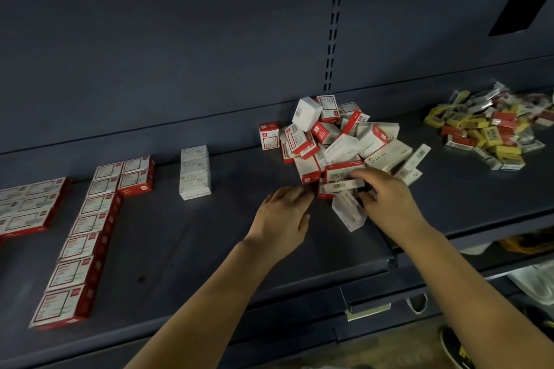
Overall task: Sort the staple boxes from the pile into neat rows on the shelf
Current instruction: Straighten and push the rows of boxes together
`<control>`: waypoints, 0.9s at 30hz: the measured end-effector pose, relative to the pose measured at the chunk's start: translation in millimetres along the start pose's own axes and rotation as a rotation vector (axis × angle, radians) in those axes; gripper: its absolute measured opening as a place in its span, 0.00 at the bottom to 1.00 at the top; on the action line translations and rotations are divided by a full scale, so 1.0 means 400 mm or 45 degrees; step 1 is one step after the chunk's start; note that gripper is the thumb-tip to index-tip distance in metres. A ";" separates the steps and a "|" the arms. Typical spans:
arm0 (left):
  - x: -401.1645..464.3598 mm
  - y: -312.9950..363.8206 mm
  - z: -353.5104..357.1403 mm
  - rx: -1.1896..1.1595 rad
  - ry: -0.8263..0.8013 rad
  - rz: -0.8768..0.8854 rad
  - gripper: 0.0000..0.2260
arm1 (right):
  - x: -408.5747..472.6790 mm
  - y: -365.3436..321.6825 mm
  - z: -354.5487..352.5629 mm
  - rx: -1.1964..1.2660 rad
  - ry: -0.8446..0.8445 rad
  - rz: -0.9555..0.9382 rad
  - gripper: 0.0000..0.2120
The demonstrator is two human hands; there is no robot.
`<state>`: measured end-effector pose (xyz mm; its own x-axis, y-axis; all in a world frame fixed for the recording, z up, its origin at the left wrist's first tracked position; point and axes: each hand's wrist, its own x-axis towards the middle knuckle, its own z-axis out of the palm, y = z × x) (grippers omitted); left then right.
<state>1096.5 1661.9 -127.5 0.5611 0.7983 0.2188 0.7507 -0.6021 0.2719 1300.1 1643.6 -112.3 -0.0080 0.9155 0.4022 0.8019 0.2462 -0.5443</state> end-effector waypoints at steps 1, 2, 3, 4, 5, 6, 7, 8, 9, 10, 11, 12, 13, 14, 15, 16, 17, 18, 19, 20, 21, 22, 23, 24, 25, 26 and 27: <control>-0.001 -0.001 -0.001 0.010 -0.018 -0.011 0.20 | 0.004 0.003 0.000 0.022 -0.026 0.011 0.19; -0.002 -0.002 -0.002 0.022 -0.040 -0.022 0.20 | 0.008 0.005 0.001 0.043 -0.046 0.029 0.19; -0.002 -0.002 -0.005 0.034 -0.059 -0.030 0.20 | 0.011 0.008 0.001 0.052 -0.054 0.053 0.18; -0.002 -0.002 -0.006 0.039 -0.073 -0.035 0.20 | 0.014 0.009 0.003 0.051 -0.050 0.079 0.17; -0.003 -0.002 -0.007 0.039 -0.079 -0.038 0.19 | 0.015 0.010 0.003 0.048 -0.041 0.106 0.15; -0.002 -0.003 -0.008 0.042 -0.083 -0.042 0.19 | 0.016 0.010 0.003 0.046 -0.034 0.128 0.14; -0.002 -0.003 -0.010 0.043 -0.083 -0.045 0.19 | 0.018 0.009 0.003 0.044 -0.032 0.147 0.13; -0.003 -0.003 -0.011 0.030 -0.076 -0.047 0.19 | 0.018 0.008 0.003 0.044 -0.031 0.160 0.13; -0.004 -0.004 -0.012 0.003 -0.057 -0.046 0.19 | 0.018 0.005 0.002 0.048 -0.028 0.171 0.12; -0.005 -0.006 -0.013 -0.031 -0.033 -0.046 0.19 | 0.018 0.001 0.001 0.057 -0.017 0.172 0.12; -0.007 -0.008 -0.014 -0.066 -0.002 -0.042 0.19 | 0.018 -0.006 -0.002 0.071 0.003 0.167 0.11; -0.010 -0.009 -0.016 -0.107 0.030 -0.039 0.18 | 0.019 -0.014 -0.005 0.087 0.031 0.155 0.11; -0.012 -0.011 -0.019 -0.162 0.065 -0.042 0.18 | 0.020 -0.024 -0.009 0.101 0.069 0.140 0.12; -0.015 -0.012 -0.023 -0.237 0.098 -0.068 0.18 | 0.022 -0.034 -0.013 0.108 0.108 0.124 0.12; -0.017 -0.011 -0.030 -0.333 0.133 -0.119 0.18 | 0.024 -0.045 -0.017 0.109 0.139 0.110 0.12; -0.019 -0.010 -0.038 -0.448 0.170 -0.188 0.19 | 0.026 -0.057 -0.020 0.121 0.157 0.105 0.12; -0.020 -0.010 -0.046 -0.578 0.207 -0.264 0.19 | 0.027 -0.070 -0.022 0.155 0.163 0.117 0.12; -0.020 -0.008 -0.056 -0.724 0.240 -0.337 0.19 | 0.028 -0.085 -0.023 0.216 0.158 0.144 0.12; -0.020 -0.006 -0.066 -0.883 0.270 -0.401 0.18 | 0.029 -0.100 -0.021 0.287 0.133 0.182 0.12; -0.022 -0.004 -0.076 -1.048 0.300 -0.452 0.16 | 0.030 -0.115 -0.017 0.353 0.090 0.221 0.12; -0.026 -0.002 -0.088 -1.201 0.327 -0.493 0.14 | 0.032 -0.130 -0.012 0.416 0.039 0.263 0.13; -0.031 -0.001 -0.099 -1.331 0.345 -0.533 0.12 | 0.033 -0.143 -0.005 0.493 -0.009 0.306 0.12; -0.037 -0.002 -0.111 -1.432 0.353 -0.574 0.10 | 0.035 -0.156 0.002 0.581 -0.043 0.341 0.12; -0.043 -0.006 -0.121 -1.502 0.352 -0.616 0.09 | 0.039 -0.168 0.010 0.658 -0.063 0.367 0.12; -0.047 -0.013 -0.130 -1.549 0.348 -0.660 0.08 | 0.041 -0.178 0.016 0.719 -0.075 0.385 0.12; -0.051 -0.022 -0.138 -1.575 0.349 -0.701 0.08 | 0.044 -0.187 0.022 0.767 -0.088 0.399 0.12; -0.055 -0.033 -0.144 -1.591 0.356 -0.735 0.08 | 0.047 -0.196 0.028 0.805 -0.099 0.409 0.11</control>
<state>1054.4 1651.6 -81.9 0.0859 0.9937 -0.0717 -0.0364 0.0751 0.9965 1230.5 1645.1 -70.1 0.1095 0.9880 0.1094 0.2722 0.0760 -0.9592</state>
